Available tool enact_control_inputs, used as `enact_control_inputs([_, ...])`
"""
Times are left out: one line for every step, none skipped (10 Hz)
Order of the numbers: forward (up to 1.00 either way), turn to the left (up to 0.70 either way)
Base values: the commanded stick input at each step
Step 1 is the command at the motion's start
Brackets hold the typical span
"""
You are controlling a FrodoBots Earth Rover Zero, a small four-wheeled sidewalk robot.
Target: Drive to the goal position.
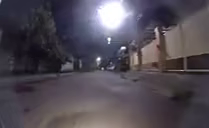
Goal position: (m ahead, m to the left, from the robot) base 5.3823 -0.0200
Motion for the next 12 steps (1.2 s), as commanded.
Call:
enact_control_inputs([0.70, -0.35])
enact_control_inputs([0.70, -0.35])
enact_control_inputs([0.70, -0.35])
enact_control_inputs([0.70, -0.35])
enact_control_inputs([0.70, -0.35])
enact_control_inputs([0.70, -0.22])
enact_control_inputs([0.70, -0.11])
enact_control_inputs([0.70, -0.01])
enact_control_inputs([0.70, 0.00])
enact_control_inputs([0.70, 0.00])
enact_control_inputs([0.70, 0.00])
enact_control_inputs([0.70, 0.00])
